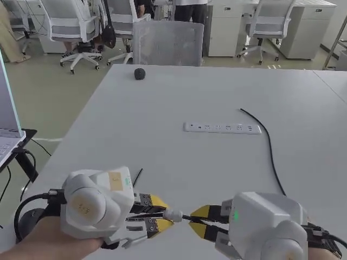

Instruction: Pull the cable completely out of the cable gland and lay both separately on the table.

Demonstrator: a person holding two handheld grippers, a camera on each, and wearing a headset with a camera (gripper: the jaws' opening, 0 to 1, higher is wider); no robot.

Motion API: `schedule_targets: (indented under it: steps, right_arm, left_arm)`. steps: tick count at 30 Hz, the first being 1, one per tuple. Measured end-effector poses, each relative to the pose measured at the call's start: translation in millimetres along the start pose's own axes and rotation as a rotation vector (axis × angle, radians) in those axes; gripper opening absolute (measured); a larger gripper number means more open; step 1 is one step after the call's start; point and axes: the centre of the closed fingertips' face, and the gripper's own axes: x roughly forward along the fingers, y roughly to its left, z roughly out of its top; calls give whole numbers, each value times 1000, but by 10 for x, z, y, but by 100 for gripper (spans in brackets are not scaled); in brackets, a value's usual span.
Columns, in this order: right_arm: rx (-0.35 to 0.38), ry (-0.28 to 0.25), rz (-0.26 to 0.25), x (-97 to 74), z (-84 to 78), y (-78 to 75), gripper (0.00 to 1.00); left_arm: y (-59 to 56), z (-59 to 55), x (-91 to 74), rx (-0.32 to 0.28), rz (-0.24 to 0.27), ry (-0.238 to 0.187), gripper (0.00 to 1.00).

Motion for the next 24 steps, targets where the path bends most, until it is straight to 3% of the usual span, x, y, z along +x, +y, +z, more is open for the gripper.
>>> schedule_targets:
  steps: [7,13,24]
  right_arm:
    - [-2,6,3,-7,-6,3,0]
    - [4,35,-10,-75,-129,-32,0]
    - [40,157,-72,-412,-684,-186,0]
  left_arm:
    - [-8,5,5,8,-2,3,15]
    - [41,-27,-35,14,11,10,15]
    - [136,-33,-119,4,39,3,15]
